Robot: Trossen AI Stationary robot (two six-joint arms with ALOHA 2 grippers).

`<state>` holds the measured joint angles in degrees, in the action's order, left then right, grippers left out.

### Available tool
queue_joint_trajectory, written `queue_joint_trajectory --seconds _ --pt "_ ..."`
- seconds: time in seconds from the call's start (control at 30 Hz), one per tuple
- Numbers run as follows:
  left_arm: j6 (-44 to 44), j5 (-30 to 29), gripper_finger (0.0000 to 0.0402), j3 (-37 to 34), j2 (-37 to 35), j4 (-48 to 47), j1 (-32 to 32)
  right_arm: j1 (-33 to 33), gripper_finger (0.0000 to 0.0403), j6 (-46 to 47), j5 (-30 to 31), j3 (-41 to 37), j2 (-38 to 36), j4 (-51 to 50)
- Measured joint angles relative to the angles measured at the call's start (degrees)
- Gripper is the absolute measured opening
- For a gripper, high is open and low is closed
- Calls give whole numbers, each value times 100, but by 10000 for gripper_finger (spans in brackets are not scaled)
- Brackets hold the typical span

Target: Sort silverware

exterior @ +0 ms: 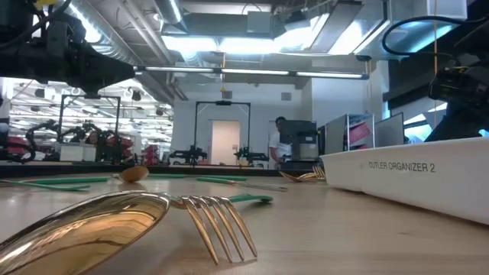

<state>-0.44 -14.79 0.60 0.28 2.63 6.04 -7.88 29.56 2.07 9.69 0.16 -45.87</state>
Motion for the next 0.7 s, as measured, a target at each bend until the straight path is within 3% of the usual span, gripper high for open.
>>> queue_joint_trajectory --seconds 0.7 --pt "1 -1 114 -1 0 0 1 0 83 -91 180 0 -2 -17"
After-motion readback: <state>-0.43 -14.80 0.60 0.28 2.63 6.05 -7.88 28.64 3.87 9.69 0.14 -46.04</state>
